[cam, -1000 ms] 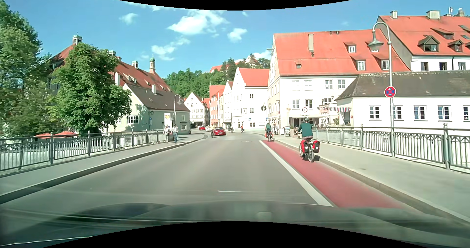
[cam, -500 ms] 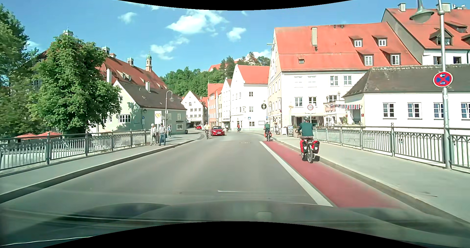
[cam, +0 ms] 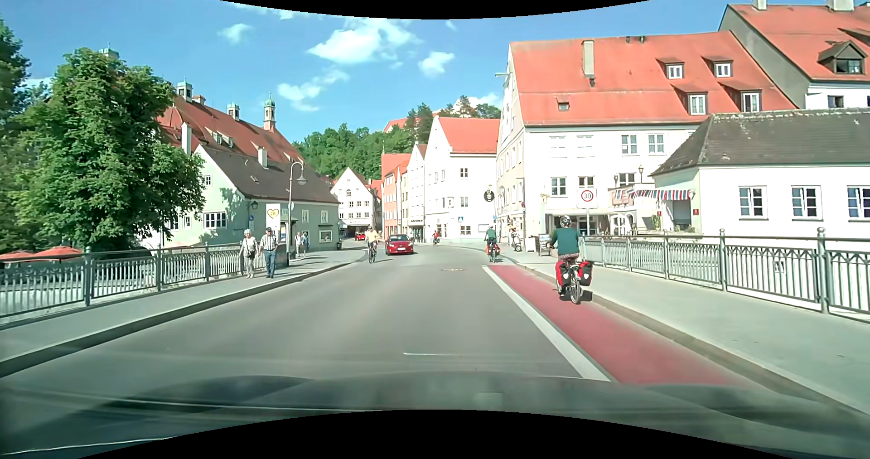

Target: Follow the waypoints while adhering to traffic rules and regulations

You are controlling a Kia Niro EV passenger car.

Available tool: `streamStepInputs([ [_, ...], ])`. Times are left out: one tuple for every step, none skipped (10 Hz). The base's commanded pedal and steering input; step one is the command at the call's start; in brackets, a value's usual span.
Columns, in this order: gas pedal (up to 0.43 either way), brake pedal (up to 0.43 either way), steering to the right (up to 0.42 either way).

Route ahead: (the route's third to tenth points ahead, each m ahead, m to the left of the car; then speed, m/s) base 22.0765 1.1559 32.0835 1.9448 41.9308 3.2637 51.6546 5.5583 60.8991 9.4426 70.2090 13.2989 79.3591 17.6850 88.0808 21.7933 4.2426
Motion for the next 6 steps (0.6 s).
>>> streamStepInputs([
  [0.000, 0.043, 0.005],
  [0.000, 0.037, 0.005],
  [0.000, 0.030, 0.006],
  [0.000, 0.030, 0.008],
  [0.000, 0.024, 0.009],
  [0.000, 0.024, 0.009],
])
